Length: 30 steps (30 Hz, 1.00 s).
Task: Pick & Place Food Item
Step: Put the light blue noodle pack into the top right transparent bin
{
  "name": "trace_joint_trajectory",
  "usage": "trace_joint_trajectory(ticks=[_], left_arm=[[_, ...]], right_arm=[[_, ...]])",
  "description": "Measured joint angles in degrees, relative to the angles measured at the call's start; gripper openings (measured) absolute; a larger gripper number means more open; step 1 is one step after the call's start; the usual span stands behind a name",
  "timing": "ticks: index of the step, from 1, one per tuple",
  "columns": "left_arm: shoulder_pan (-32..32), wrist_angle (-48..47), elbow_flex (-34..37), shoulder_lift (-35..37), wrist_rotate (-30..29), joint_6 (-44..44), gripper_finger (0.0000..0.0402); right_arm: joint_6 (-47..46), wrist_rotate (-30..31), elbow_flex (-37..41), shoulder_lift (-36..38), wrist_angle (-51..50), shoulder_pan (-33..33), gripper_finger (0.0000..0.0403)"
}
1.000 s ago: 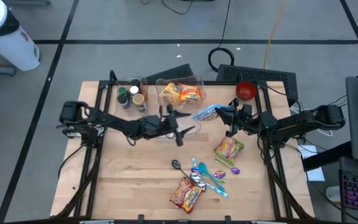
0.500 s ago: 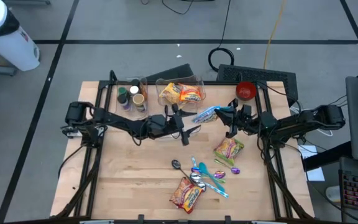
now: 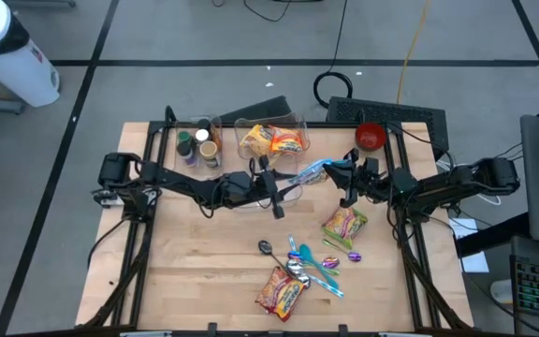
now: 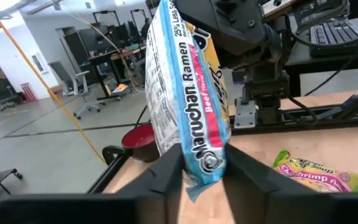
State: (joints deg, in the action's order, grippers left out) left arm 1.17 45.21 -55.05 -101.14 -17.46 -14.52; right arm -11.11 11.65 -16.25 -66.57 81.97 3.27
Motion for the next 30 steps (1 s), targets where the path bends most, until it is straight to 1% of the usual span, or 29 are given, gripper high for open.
trace_joint_trajectory(ticks=[5,7,8,11,14,16,19,24,27,30], left_arm=[[-0.02,0.03,0.0,0.0,0.1,-0.91,0.0043],[-0.02,0.0,0.02,0.0,1.77,-1.56,0.0021],[-0.02,0.01,0.02,0.0,2.81,-1.67,0.0015],[-0.02,0.04,0.02,0.0,5.57,-1.62,0.0017],[0.09,-0.13,0.04,0.0,5.95,-1.6,0.0021],[0.22,-0.82,0.04,0.34,5.99,-1.63,0.0015],[0.44,-5.05,0.11,2.67,6.02,-1.79,0.0012],[0.19,-19.56,0.09,11.48,6.02,0.15,0.0017],[-0.42,-27.62,0.11,17.63,6.13,0.9,0.0012],[-1.39,-33.43,0.11,23.02,7.55,0.01,0.0012]], right_arm=[[0.02,-0.01,0.0,0.0,-0.22,0.0,0.0],[0.02,0.01,0.0,0.0,-0.34,0.0,0.0],[0.01,-0.01,0.0,0.0,-0.38,0.0,0.0],[0.37,-0.01,0.0,0.0,-0.6,0.0,0.0],[3.4,-0.01,0.0,0.29,-1.62,0.0,0.0013],[4.41,0.09,0.0,0.9,-2.89,0.0,0.0038],[4.36,0.35,0.02,3.31,-7.73,0.16,0.0091],[4.33,0.36,0.02,10.32,-17.41,0.5,0.0178],[4.33,0.34,0.02,14.76,-22.21,0.48,0.0213],[4.32,0.38,0.02,17.98,-26.05,0.48,0.0233]])
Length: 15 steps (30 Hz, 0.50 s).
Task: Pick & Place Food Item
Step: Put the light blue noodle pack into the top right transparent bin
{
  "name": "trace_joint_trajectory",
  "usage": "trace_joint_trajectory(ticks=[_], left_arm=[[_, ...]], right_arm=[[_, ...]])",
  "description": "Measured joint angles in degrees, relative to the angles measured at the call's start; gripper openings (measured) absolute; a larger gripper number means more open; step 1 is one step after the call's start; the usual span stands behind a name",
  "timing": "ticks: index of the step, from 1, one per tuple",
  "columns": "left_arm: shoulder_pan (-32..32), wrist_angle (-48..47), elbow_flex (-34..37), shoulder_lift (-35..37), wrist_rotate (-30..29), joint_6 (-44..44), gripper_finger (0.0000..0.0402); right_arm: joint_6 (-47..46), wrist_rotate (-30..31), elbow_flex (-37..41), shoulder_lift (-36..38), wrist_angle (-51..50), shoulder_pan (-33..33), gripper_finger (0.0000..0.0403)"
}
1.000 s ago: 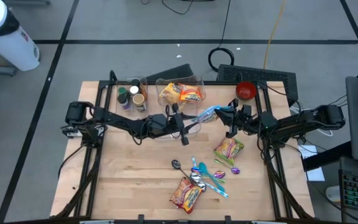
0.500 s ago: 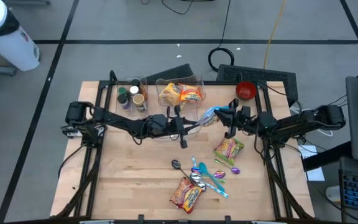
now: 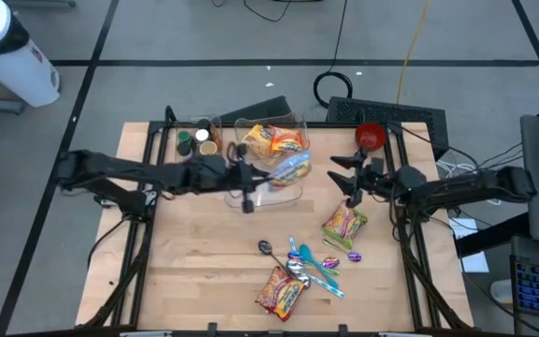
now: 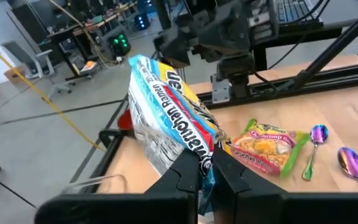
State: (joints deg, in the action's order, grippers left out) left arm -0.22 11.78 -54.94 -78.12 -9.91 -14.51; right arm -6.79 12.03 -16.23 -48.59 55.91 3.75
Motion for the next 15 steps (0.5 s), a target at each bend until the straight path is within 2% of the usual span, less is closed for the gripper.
trace_joint_trajectory(ticks=[3,6,11,15], left_arm=[[-1.91,-4.96,0.0,4.16,1.71,-0.85,0.0014],[-5.45,-6.91,1.41,7.85,6.8,-0.16,0.0012],[-13.04,-1.25,6.85,13.21,16.7,1.96,0.0012],[-20.14,3.94,12.31,15.24,19.24,4.09,0.0012]], right_arm=[[-0.01,0.0,0.0,1.93,-2.53,0.0,0.0239],[-0.01,-0.02,0.0,2.61,-3.07,-0.02,0.0235],[-0.01,-0.09,0.0,2.59,-3.5,-0.07,0.0225],[-0.01,-0.1,0.0,2.59,-3.63,-0.07,0.022]])
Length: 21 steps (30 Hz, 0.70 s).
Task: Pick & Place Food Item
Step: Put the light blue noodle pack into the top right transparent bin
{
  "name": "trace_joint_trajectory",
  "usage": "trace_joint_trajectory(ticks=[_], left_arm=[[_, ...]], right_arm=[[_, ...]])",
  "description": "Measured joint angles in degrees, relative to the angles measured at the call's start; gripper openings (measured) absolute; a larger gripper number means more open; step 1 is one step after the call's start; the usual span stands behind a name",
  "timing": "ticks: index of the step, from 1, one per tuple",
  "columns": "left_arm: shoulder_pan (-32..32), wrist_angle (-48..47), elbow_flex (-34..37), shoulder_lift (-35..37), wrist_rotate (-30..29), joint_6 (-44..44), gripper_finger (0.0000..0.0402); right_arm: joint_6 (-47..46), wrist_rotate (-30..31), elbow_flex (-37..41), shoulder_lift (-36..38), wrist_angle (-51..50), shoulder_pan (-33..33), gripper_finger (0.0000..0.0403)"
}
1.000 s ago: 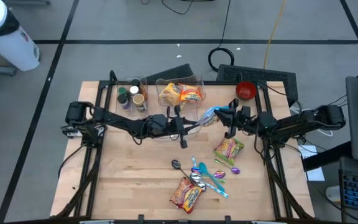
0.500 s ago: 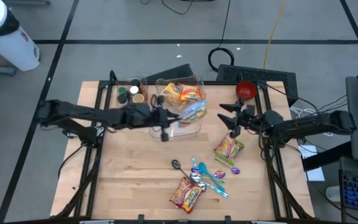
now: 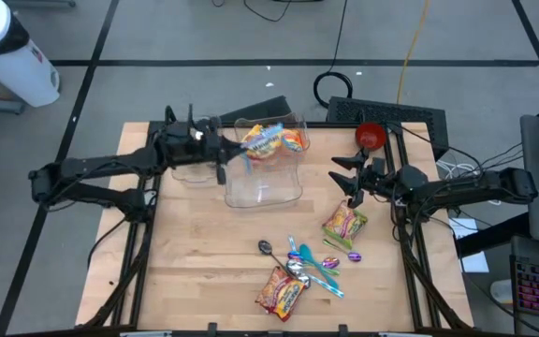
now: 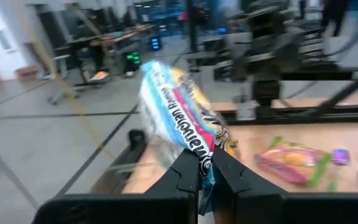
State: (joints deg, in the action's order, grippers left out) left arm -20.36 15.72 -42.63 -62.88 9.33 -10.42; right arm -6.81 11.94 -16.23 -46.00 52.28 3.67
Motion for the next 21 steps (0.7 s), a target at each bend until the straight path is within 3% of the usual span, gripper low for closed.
trace_joint_trajectory(ticks=[10,21], left_arm=[[-14.93,12.27,5.22,-6.21,11.23,5.11,0.0012],[-20.24,28.18,4.83,-23.3,13.08,10.56,0.0012]], right_arm=[[0.0,0.07,0.0,-0.02,0.04,-0.01,0.0218],[0.0,0.14,0.0,-0.02,-0.13,-0.01,0.0215]])
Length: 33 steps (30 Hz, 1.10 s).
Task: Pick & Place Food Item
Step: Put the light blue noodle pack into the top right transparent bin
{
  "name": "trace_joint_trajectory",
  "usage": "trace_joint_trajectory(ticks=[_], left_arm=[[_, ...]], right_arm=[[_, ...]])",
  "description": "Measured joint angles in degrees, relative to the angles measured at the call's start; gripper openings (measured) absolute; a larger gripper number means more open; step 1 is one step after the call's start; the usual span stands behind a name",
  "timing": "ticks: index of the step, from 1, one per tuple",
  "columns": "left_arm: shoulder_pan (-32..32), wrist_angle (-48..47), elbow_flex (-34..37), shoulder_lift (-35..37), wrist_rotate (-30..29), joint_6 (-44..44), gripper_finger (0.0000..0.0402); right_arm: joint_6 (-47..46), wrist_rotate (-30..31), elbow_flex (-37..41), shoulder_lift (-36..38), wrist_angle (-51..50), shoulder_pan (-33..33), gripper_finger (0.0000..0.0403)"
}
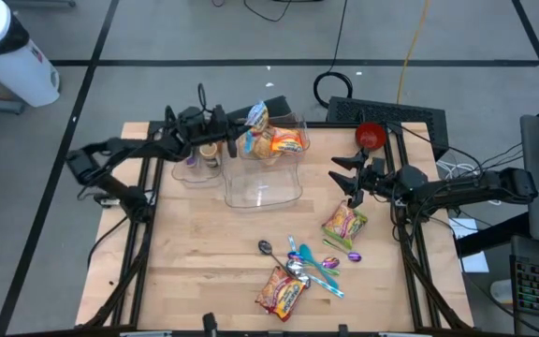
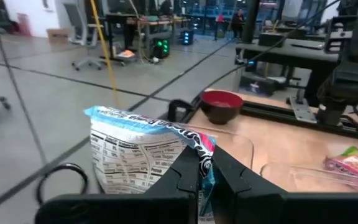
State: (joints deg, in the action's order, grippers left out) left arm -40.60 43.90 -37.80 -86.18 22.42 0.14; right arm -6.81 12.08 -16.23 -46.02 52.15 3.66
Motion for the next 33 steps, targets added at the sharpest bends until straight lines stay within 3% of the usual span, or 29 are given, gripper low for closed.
trace_joint_trajectory(ticks=[4,16,22,33], left_arm=[[0.02,4.23,-1.59,-4.57,3.54,3.3,0.0012],[-0.99,2.03,-3.68,-11.11,2.97,8.24,0.0012],[-0.96,0.31,-3.68,-11.13,0.65,9.64,0.0012],[-0.85,7.99,-3.84,-7.72,5.16,13.81,0.0013]], right_arm=[[0.0,0.0,0.0,0.0,-0.01,0.0,0.0212],[-0.02,0.0,0.0,0.0,-0.03,0.0,0.021],[-0.01,0.01,0.0,-0.02,-0.01,0.0,0.021],[-0.02,0.0,0.0,-0.02,0.01,0.02,0.021]])
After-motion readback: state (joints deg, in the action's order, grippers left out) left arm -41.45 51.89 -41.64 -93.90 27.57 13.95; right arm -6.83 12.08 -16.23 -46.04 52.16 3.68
